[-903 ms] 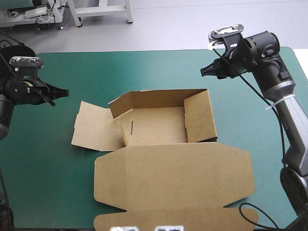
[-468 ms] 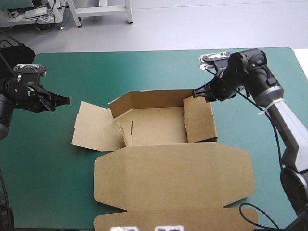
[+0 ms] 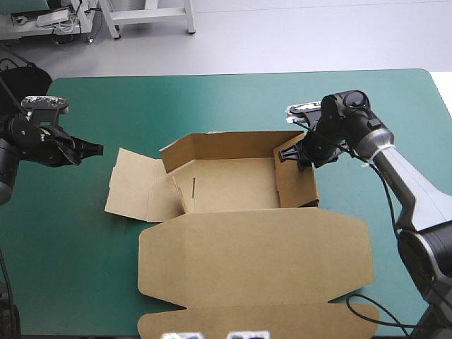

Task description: Fold the box

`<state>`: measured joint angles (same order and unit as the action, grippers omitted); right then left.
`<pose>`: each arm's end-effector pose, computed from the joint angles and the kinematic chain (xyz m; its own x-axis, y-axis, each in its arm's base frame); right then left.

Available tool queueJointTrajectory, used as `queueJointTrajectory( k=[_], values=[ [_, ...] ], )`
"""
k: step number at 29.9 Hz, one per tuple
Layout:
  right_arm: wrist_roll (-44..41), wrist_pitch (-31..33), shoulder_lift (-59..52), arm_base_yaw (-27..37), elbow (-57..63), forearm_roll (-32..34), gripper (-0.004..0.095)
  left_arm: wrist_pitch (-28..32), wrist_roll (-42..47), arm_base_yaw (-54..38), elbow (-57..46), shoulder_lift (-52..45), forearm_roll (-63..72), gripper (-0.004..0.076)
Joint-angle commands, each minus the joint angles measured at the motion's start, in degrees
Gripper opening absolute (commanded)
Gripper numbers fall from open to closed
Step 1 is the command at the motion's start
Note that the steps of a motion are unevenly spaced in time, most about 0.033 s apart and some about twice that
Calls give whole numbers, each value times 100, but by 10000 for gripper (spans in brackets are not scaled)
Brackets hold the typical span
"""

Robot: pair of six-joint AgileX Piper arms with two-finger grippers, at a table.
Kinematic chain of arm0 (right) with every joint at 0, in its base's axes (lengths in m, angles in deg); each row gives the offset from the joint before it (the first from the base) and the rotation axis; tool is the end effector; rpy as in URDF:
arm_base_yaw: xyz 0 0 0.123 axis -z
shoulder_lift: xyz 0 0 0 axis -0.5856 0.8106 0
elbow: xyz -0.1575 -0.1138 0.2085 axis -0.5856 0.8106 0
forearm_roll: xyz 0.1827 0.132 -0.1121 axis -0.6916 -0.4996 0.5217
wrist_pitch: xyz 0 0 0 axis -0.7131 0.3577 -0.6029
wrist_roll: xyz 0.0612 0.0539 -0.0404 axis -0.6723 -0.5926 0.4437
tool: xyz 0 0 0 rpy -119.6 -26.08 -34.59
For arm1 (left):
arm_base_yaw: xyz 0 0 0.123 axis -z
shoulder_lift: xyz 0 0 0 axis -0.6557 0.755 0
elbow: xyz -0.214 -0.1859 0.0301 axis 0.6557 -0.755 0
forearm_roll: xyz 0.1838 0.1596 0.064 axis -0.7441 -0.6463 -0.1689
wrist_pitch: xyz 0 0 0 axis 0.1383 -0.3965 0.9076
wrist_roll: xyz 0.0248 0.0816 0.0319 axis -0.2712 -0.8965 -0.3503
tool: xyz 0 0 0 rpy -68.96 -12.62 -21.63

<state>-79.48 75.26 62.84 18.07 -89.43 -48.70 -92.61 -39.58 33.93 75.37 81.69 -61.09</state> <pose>0.3554 0.1197 0.3048 -0.9300 -0.2291 -0.2874 -0.2608 0.9623 0.0770 0.2869 0.0271 0.3692 -0.8266 0.0510 -0.5604 0.0541 0.9985 0.0111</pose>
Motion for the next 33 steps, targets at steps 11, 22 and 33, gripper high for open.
queueJointTrajectory(
  k=[11,22,33],
  values=[
    [316,-247,489,16,-100,-437,-11,190,-18,10,155,-183,82,-9],
    [239,-475,-180,552,-326,-658,-18,893,347,-712,155,-183,509,-9],
    [927,-741,-1354,1812,-503,-2111,-18,594,-1197,-2037,155,27,4000,-9]
  ],
)
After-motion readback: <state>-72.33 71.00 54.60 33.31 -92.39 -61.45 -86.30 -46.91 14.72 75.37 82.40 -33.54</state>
